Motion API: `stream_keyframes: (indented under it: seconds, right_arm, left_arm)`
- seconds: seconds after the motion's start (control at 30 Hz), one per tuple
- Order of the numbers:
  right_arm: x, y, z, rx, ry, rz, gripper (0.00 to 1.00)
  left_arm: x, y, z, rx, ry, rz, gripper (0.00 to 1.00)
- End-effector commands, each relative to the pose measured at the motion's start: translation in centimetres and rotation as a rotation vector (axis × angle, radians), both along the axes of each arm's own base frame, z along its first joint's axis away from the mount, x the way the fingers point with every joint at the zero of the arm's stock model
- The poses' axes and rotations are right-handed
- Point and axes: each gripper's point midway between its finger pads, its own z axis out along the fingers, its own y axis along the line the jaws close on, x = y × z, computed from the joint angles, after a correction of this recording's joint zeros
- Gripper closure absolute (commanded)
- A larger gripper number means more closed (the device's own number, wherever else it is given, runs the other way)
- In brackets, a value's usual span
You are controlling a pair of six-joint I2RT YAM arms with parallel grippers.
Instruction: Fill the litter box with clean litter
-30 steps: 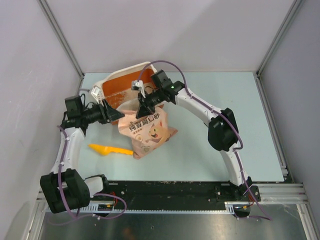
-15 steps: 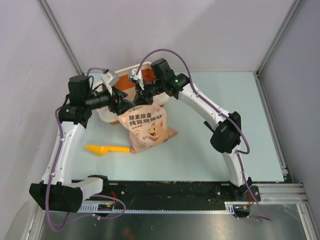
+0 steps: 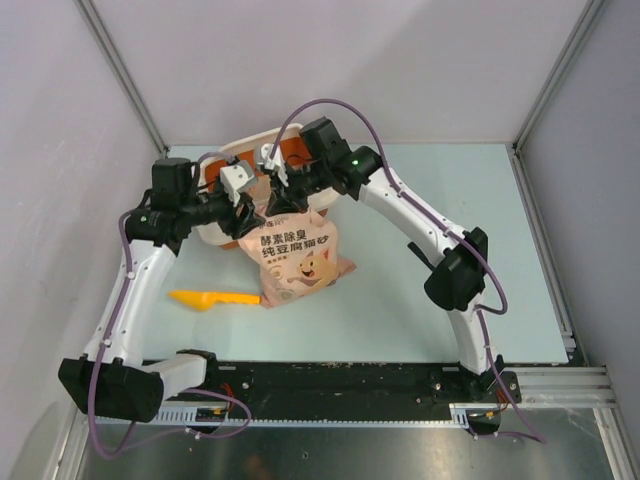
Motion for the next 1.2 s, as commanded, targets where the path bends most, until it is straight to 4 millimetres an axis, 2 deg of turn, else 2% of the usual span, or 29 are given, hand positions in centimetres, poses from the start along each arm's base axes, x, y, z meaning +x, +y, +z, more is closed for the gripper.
stream_keyframes:
  seconds: [0.0,0.07,0.13,0.17,0.2,0.23,0.27,0.3,0.33,0.4,0.43,0.47,0.5,0.53,0.7,0.87,0.93,1.03,1.17]
  right_arm:
    - [-1.4,-1.7,9.6,0.180,-0.189,0.040,1.00]
    - [-1.3,-2.2,9.7,0.178,-0.182,0.030,0.99]
    - [-1.2,-2.8,9.7,0.167,-0.164,0.017,0.88]
    - [-1.2,-3.1,9.8,0.165,-0.160,0.007,0.80]
    - [-0.4,-3.7,9.8,0.159,-0.152,-0.026,0.61]
    - [-0.1,-4.1,9.5,0.157,-0.102,-0.063,0.53]
    - [0.3,-4.9,10.4,0.172,-0.090,-0.100,0.46]
    - [1.7,-6.2,10.7,0.182,-0.051,-0.161,0.37]
    - [2.8,-6.8,11.9,0.230,0.018,-0.232,0.35]
    - [6.3,-9.5,11.4,0.246,0.111,-0.445,0.29]
    - [7.4,-10.4,11.3,0.258,0.139,-0.521,0.27]
    - [8.8,-11.5,10.2,0.240,0.202,-0.642,0.26]
    - [9.2,-12.2,9.4,0.216,0.222,-0.688,0.25]
    - [8.9,-12.9,7.7,0.157,0.263,-0.710,0.25]
    - [5.9,-13.7,2.0,-0.009,0.357,-0.693,0.22]
    - [2.3,-12.8,-0.5,-0.096,0.389,-0.661,0.14]
    - [1.5,-12.5,-1.6,-0.123,0.385,-0.664,0.13]
    - [1.4,-11.9,-1.6,-0.125,0.379,-0.674,0.13]
    - [2.5,-11.6,-3.2,-0.163,0.392,-0.736,0.10]
  left_arm:
    - [-0.1,0.1,-1.8,0.112,-0.064,-0.089,0.40]
    - [-0.1,-0.3,-2.3,0.123,-0.064,-0.113,0.47]
    - [-0.2,-0.8,-2.6,0.126,-0.058,-0.136,0.66]
    - [-0.3,-1.0,-2.5,0.125,-0.058,-0.141,0.78]
    - [-0.4,-1.1,-2.4,0.121,-0.058,-0.145,1.00]
    - [-0.6,-1.2,-2.2,0.108,-0.053,-0.143,1.00]
    - [-0.7,-1.3,-1.7,0.096,-0.054,-0.142,1.00]
    - [-0.9,-1.4,-1.5,0.082,-0.042,-0.131,1.00]
    - [-1.2,-1.5,-1.1,0.068,-0.042,-0.132,1.00]
    - [-1.9,-1.5,-0.3,0.043,-0.042,-0.112,1.00]
    - [-2.2,-1.5,-0.1,0.034,-0.039,-0.109,1.00]
    - [-2.6,-1.4,0.6,0.024,-0.054,-0.101,1.00]
    - [-2.9,-1.4,0.8,0.013,-0.046,-0.086,1.00]
    - [-3.1,-1.4,1.0,0.007,-0.047,-0.081,1.00]
    - [-4.5,-1.0,2.0,-0.030,-0.052,-0.029,1.00]
    - [-5.3,-1.1,1.9,-0.074,-0.038,-0.009,1.00]
    - [-5.6,-1.3,2.0,-0.091,-0.029,-0.014,1.00]
    - [-5.7,-1.4,2.2,-0.098,-0.028,-0.012,1.00]
    - [-5.9,-1.5,2.7,-0.114,-0.038,-0.014,1.00]
